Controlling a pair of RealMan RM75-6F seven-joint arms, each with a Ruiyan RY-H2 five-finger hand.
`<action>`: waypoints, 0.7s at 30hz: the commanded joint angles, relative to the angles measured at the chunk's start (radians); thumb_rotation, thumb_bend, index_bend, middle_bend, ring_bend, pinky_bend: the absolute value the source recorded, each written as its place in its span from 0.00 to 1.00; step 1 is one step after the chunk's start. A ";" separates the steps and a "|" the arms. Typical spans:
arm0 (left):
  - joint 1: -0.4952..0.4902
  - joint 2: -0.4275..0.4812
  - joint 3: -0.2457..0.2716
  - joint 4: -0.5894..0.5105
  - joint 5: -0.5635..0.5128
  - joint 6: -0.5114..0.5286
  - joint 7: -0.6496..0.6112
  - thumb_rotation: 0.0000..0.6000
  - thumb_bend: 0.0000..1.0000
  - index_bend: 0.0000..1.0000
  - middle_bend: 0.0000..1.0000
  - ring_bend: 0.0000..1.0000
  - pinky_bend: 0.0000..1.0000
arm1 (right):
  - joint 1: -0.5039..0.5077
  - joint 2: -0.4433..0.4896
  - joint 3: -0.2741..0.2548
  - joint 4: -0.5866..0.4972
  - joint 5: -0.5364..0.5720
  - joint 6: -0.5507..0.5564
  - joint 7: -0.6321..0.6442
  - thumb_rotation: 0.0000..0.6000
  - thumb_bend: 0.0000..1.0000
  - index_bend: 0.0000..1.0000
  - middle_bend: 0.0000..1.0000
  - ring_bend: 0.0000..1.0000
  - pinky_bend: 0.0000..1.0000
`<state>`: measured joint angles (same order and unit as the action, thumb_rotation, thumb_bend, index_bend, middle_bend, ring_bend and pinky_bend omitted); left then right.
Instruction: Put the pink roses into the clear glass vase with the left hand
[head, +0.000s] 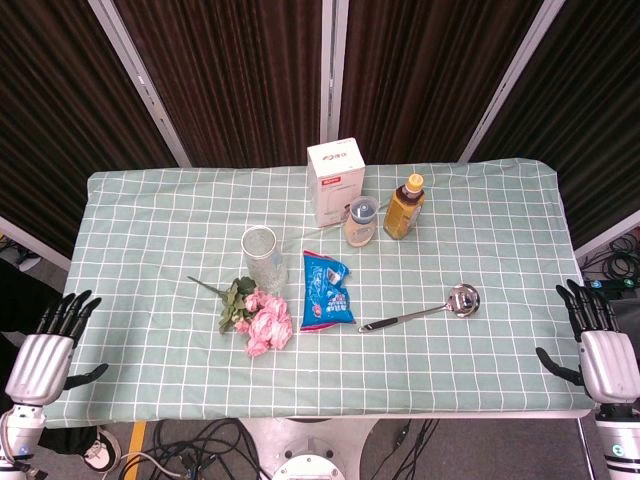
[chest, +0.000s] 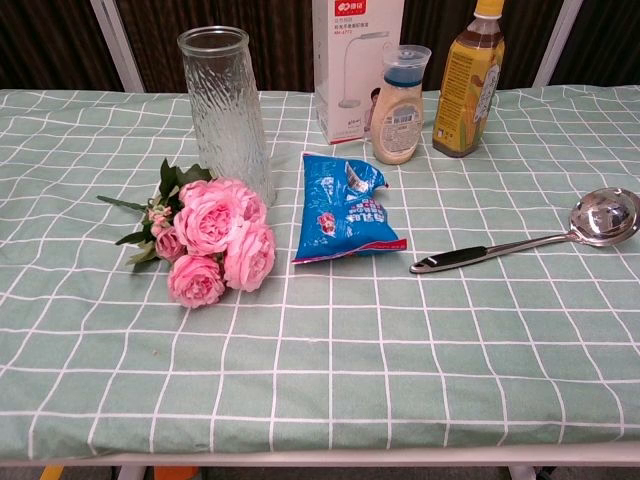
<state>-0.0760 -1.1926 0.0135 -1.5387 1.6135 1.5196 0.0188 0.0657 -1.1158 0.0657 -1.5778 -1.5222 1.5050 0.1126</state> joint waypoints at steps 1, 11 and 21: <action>-0.001 0.000 0.003 0.000 0.002 -0.003 0.000 1.00 0.00 0.08 0.02 0.00 0.08 | 0.000 0.003 0.000 -0.003 0.010 -0.009 -0.002 1.00 0.14 0.00 0.00 0.00 0.00; -0.015 0.010 0.011 -0.017 0.025 -0.011 -0.042 1.00 0.00 0.08 0.02 0.00 0.08 | 0.004 0.011 0.006 -0.016 0.012 -0.010 -0.017 1.00 0.14 0.00 0.00 0.00 0.00; -0.174 0.049 -0.020 -0.140 0.128 -0.154 -0.008 1.00 0.00 0.08 0.02 0.00 0.09 | 0.001 0.007 -0.003 -0.032 0.014 -0.016 -0.038 1.00 0.14 0.00 0.00 0.00 0.00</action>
<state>-0.2046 -1.1542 0.0070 -1.6441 1.7257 1.4166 0.0019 0.0669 -1.1087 0.0646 -1.6082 -1.5060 1.4874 0.0775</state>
